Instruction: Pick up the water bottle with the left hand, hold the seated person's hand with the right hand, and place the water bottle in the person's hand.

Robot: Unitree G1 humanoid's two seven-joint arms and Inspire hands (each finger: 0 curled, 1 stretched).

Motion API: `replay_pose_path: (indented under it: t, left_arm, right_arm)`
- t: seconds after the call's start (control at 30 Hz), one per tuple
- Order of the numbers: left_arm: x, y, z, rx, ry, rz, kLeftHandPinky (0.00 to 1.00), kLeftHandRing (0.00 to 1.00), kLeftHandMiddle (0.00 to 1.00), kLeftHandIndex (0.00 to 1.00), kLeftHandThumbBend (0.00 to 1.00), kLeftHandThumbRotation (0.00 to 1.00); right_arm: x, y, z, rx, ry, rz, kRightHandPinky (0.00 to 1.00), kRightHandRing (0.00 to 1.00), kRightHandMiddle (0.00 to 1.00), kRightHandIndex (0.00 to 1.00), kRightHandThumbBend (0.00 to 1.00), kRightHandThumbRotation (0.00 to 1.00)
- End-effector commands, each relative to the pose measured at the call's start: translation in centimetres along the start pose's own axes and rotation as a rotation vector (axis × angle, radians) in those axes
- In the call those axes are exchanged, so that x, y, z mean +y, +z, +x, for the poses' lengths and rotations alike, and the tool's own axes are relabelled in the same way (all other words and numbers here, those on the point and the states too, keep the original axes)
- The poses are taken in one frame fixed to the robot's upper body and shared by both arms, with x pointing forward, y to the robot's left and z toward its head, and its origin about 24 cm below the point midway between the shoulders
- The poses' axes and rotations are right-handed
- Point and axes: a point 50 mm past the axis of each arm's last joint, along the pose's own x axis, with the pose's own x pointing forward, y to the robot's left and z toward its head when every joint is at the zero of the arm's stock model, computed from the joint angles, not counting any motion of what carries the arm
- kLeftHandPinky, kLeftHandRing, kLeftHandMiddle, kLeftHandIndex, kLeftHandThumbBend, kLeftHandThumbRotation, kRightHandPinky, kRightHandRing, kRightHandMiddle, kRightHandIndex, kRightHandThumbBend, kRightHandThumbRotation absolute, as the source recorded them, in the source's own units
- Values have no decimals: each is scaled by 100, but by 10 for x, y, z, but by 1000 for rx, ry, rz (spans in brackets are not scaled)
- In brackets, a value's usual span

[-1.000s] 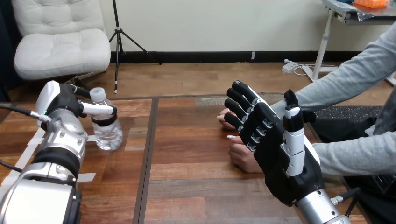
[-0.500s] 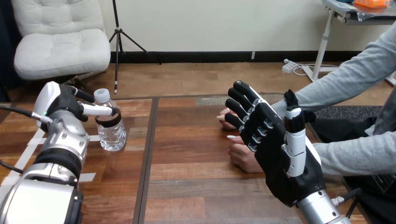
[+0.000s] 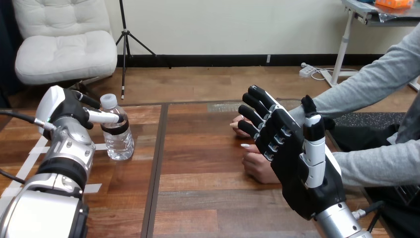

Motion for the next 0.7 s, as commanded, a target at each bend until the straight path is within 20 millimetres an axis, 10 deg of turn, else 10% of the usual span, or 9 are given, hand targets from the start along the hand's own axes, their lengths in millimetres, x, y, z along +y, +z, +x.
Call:
replay_pose_path:
  t: [0.0,0.67]
  left_arm:
    - [10,27,1,-81,39,-19,36,42,49,53,78,0]
    - [11,24,1,-111,39,-35,39,46,52,54,74,0]
  right_arm:
    - [4,19,9,-105,25,-23,94,96,96,93,89,100]
    - [3,18,9,-99,25,-17,94,96,96,93,89,100]
